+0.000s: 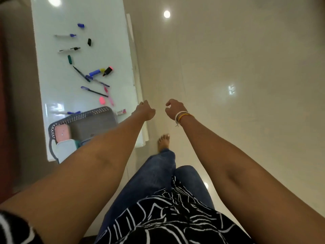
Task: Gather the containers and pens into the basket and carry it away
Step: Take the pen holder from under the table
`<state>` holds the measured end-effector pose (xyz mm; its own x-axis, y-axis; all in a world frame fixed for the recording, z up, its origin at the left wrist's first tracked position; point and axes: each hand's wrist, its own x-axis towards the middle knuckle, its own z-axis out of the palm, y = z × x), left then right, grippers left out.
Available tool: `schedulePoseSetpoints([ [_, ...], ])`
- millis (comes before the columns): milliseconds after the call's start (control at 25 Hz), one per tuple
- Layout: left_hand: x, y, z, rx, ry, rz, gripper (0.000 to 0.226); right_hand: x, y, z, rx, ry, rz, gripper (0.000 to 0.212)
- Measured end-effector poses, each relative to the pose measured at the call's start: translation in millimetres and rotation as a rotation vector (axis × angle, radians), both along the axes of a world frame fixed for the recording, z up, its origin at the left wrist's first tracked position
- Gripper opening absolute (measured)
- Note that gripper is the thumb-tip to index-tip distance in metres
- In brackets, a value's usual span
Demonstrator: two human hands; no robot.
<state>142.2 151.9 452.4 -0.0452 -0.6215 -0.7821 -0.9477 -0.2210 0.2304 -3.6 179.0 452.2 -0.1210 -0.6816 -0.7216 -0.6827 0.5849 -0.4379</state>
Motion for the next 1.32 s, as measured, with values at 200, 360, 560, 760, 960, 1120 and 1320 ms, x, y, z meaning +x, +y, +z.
schedulePoseSetpoints([
  [200,-19.1,-97.5,18.8,-0.087,-0.013,0.123,0.064,-17.6,-110.0,20.3,-0.040,-0.076,0.064,0.030],
  [360,-28.9,-171.7,28.1,-0.105,-0.032,0.270,0.062,-25.6,-212.5,32.9,-0.049,-0.109,0.184,0.026],
  [560,-32.6,-250.4,34.9,-0.138,-0.039,0.522,0.062,-47.1,-326.8,42.1,-0.026,-0.149,0.380,0.026],
  [760,-30.2,-305.5,31.1,-0.137,-0.074,0.754,0.061,-38.2,-431.3,40.6,-0.037,-0.123,0.592,0.027],
  [960,-23.2,-357.9,5.9,-0.087,-0.059,0.947,0.063,-1.6,-500.9,15.5,0.019,-0.138,0.771,0.023],
  [1120,-21.1,-391.4,-2.9,-0.066,-0.047,1.108,0.061,14.9,-538.4,-2.8,0.040,-0.105,0.901,0.024],
  [1320,-34.2,-404.3,-8.1,-0.070,-0.054,1.304,0.059,16.3,-568.7,-20.0,0.090,-0.065,1.071,0.019],
])
